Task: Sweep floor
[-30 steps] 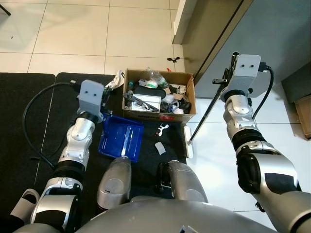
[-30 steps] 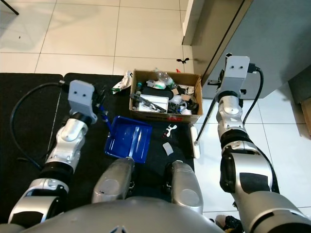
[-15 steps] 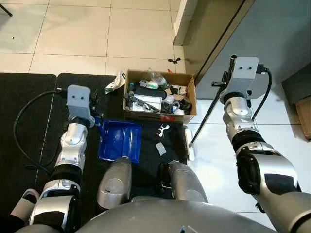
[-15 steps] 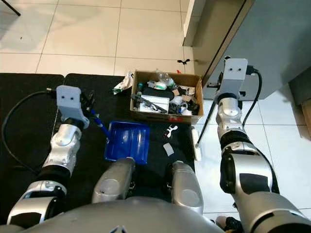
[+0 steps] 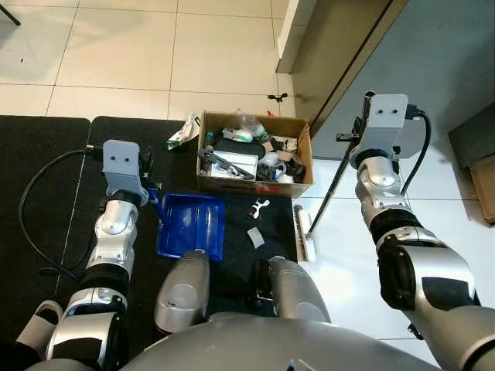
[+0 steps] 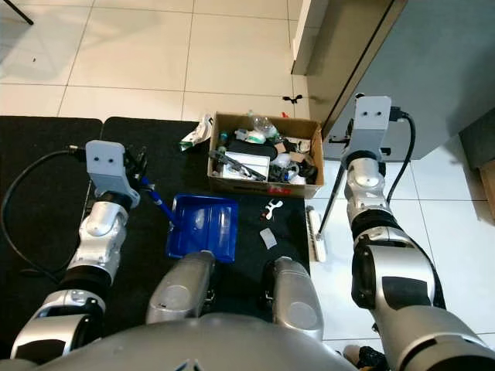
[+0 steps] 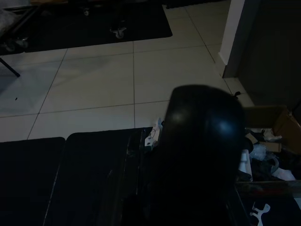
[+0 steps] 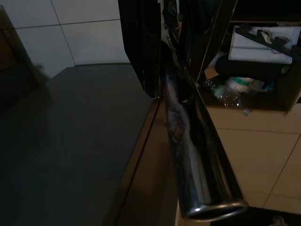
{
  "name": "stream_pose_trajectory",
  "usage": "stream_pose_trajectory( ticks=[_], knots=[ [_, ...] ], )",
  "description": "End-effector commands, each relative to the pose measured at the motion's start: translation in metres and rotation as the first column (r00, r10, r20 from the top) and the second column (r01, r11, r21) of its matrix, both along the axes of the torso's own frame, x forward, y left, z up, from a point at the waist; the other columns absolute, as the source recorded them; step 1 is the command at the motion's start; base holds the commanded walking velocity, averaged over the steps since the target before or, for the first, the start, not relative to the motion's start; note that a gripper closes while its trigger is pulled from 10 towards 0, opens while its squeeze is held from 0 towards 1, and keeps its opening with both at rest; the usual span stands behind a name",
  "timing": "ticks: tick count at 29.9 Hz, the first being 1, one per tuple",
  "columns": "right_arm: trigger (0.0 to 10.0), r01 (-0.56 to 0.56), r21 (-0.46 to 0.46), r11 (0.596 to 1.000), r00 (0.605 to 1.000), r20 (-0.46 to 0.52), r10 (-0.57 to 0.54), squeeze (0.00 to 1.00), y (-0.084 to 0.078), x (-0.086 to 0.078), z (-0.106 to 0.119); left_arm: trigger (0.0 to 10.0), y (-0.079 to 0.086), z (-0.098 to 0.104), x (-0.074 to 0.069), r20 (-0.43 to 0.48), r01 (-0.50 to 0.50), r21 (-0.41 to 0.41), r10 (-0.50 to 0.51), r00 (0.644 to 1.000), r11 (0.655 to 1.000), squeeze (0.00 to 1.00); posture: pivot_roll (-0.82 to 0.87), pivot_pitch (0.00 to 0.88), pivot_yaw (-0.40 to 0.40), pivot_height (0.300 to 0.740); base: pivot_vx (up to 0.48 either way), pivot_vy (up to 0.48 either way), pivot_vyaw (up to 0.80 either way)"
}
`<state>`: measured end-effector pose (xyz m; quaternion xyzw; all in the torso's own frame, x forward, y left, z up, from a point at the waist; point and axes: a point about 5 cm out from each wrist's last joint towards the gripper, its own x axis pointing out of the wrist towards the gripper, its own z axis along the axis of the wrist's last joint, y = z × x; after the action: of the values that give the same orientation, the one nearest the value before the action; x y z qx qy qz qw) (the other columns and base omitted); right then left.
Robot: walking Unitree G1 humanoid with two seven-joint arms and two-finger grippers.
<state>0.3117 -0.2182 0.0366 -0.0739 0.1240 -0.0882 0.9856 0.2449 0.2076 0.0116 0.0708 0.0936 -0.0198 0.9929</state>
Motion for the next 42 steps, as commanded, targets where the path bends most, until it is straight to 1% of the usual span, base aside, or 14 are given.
stream_pose_trajectory(
  ticks=[1, 9, 17, 19, 22, 25, 28, 31, 33, 35, 38, 39, 40, 42],
  knots=[
    [10.0, 0.024, -0.015, 1.0, 1.0, 0.001, -0.024, 0.0, -0.009, -0.002, 0.001, 10.0, -0.004, -0.018, -0.013, -0.098, 0.0, -0.017, -0.001, 0.995, 1.0, 0.0, 0.26, 0.002, -0.093, 0.74, 0.0, 0.0, 0.0],
    [10.0, -0.085, -0.055, 0.995, 0.985, -0.156, 0.076, 0.0, -0.002, -0.012, -0.02, 10.0, -0.011, -0.024, -0.017, -0.116, -0.005, -0.041, 0.0, 0.993, 0.999, 0.0, 0.24, 0.002, -0.098, 0.74, 0.0, 0.0, 0.0],
    [10.0, -0.151, -0.034, 0.988, 0.976, -0.16, 0.144, 0.0, 0.015, -0.008, -0.02, 10.0, -0.012, -0.023, -0.013, -0.111, -0.004, -0.04, -0.001, 0.994, 0.999, 0.0, 0.24, 0.003, -0.096, 0.74, 0.0, 0.0, 0.0],
    [10.0, -0.211, 0.004, 0.978, 0.967, -0.149, 0.209, 0.0, 0.036, -0.007, -0.022, 10.0, -0.011, -0.021, -0.01, -0.105, -0.003, -0.039, -0.002, 0.994, 0.999, 0.0, 0.25, 0.003, -0.091, 0.74, 0.0, 0.0, 0.0],
    [10.0, -0.234, 0.019, 0.972, 0.962, -0.14, 0.234, 0.0, 0.046, -0.006, -0.022, 10.0, -0.011, -0.02, -0.009, -0.103, -0.002, -0.039, -0.003, 0.995, 0.999, 0.0, 0.25, 0.004, -0.088, 0.74, 0.0, 0.0, 0.0],
    [10.0, -0.277, 0.076, 0.958, 0.952, -0.111, 0.284, 0.0, 0.067, -0.001, -0.019, 10.0, -0.011, -0.019, -0.006, -0.097, 0.002, -0.038, -0.005, 0.995, 0.999, 0.0, 0.25, 0.001, -0.087, 0.74, 0.0, 0.0, 0.0],
    [10.0, -0.286, 0.097, 0.953, 0.95, -0.101, 0.296, 0.0, 0.071, 0.0, -0.017, 10.0, -0.011, -0.018, -0.006, -0.095, 0.002, -0.038, -0.005, 0.995, 0.999, 0.0, 0.25, 0.0, -0.086, 0.74, 0.0, 0.0, 0.0],
    [10.0, -0.33, 0.228, 0.916, 0.938, -0.035, 0.346, 0.0, 0.088, 0.003, -0.012, 10.0, -0.011, -0.017, -0.004, -0.091, 0.001, -0.037, -0.004, 0.996, 0.999, 0.0, 0.26, 0.0, -0.087, 0.74, 0.0, 0.0, 0.0],
    [10.0, -0.33, 0.228, 0.916, 0.938, -0.035, 0.346, 0.0, 0.088, 0.003, -0.012, 10.0, -0.011, -0.017, -0.004, -0.091, 0.001, -0.037, -0.004, 0.996, 0.999, 0.0, 0.26, 0.0, -0.087, 0.74, 0.0, 0.0, 0.0],
    [10.0, -0.382, 0.312, 0.87, 0.918, 0.024, 0.395, 0.0, 0.098, 0.004, -0.007, 10.0, -0.011, -0.017, -0.003, -0.089, 0.0, -0.038, -0.003, 0.996, 0.999, 0.0, 0.26, 0.0, -0.087, 0.74, 0.0, 0.0, 0.0],
    [10.0, -0.411, 0.348, 0.843, 0.906, 0.052, 0.42, 0.0, 0.102, 0.004, -0.005, 10.0, -0.011, -0.017, -0.003, -0.089, -0.001, -0.038, -0.002, 0.996, 0.999, 0.0, 0.26, 0.0, -0.087, 0.74, 0.0, 0.0, 0.0],
    [10.0, -0.445, 0.387, 0.808, 0.89, 0.087, 0.448, 0.0, 0.107, 0.003, -0.003, 10.0, -0.011, -0.017, -0.002, -0.088, -0.001, -0.039, -0.002, 0.996, 0.999, 0.0, 0.26, 0.0, -0.088, 0.74, 0.0, 0.0, 0.0],
    [10.0, -0.445, 0.387, 0.808, 0.89, 0.087, 0.448, 0.0, 0.107, 0.003, -0.003, 10.0, -0.011, -0.017, -0.002, -0.088, -0.001, -0.039, -0.002, 0.996, 0.999, 0.0, 0.26, 0.0, -0.088, 0.74, 0.0, 0.0, 0.0],
    [10.0, -0.506, 0.437, 0.743, 0.856, 0.148, 0.495, 0.0, 0.115, 0.002, 0.001, 10.0, -0.011, -0.017, -0.002, -0.089, 0.0, -0.039, -0.003, 0.996, 0.999, 0.0, 0.25, 0.0, -0.085, 0.74, 0.0, 0.0, 0.0]
  ],
)
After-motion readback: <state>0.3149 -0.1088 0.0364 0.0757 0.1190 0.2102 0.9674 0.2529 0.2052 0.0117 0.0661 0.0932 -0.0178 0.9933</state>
